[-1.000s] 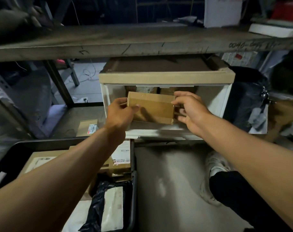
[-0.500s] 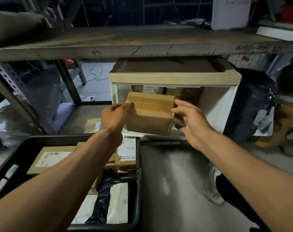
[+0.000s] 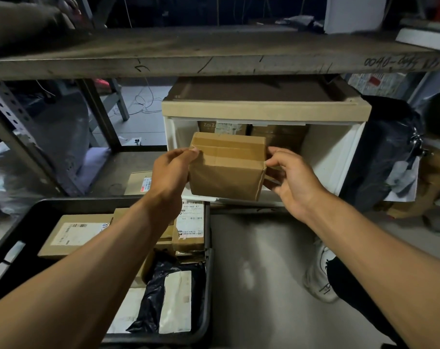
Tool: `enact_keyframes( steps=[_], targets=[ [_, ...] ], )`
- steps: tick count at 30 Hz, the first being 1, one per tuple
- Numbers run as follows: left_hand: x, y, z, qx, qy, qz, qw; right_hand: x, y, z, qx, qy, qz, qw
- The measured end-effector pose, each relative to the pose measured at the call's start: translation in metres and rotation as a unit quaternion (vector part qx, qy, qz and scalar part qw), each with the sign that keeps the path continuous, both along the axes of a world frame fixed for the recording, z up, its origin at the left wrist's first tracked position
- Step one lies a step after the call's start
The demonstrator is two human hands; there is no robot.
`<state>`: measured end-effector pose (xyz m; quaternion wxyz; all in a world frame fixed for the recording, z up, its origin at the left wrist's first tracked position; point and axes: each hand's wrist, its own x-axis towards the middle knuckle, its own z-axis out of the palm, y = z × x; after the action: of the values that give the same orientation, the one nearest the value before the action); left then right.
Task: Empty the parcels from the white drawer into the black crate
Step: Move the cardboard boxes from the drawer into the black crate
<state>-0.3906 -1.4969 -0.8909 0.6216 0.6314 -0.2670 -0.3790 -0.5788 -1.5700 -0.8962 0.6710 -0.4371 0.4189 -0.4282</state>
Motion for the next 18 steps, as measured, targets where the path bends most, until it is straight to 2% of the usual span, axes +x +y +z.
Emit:
enact_keyframes(
  steps=[4, 7, 12, 18],
  targets=[
    [0.000, 0.002, -0.003, 0.001, 0.003, -0.031, 1.000, -0.001, -0.002, -0.009, 0.008, 0.013, 0.007, 1.000],
    [0.002, 0.004, -0.003, 0.015, -0.029, -0.078, 0.996, -0.002, 0.000, -0.014, 0.011, 0.030, 0.031, 0.999],
    [0.004, 0.001, 0.004, 0.007, -0.063, -0.121, 0.991, -0.003, 0.000, -0.018, 0.019, 0.041, -0.003, 0.999],
    [0.010, 0.002, 0.003, 0.029, -0.053, -0.134, 0.989, 0.001, 0.001, -0.026, 0.009, 0.046, -0.017, 0.999]
  ],
)
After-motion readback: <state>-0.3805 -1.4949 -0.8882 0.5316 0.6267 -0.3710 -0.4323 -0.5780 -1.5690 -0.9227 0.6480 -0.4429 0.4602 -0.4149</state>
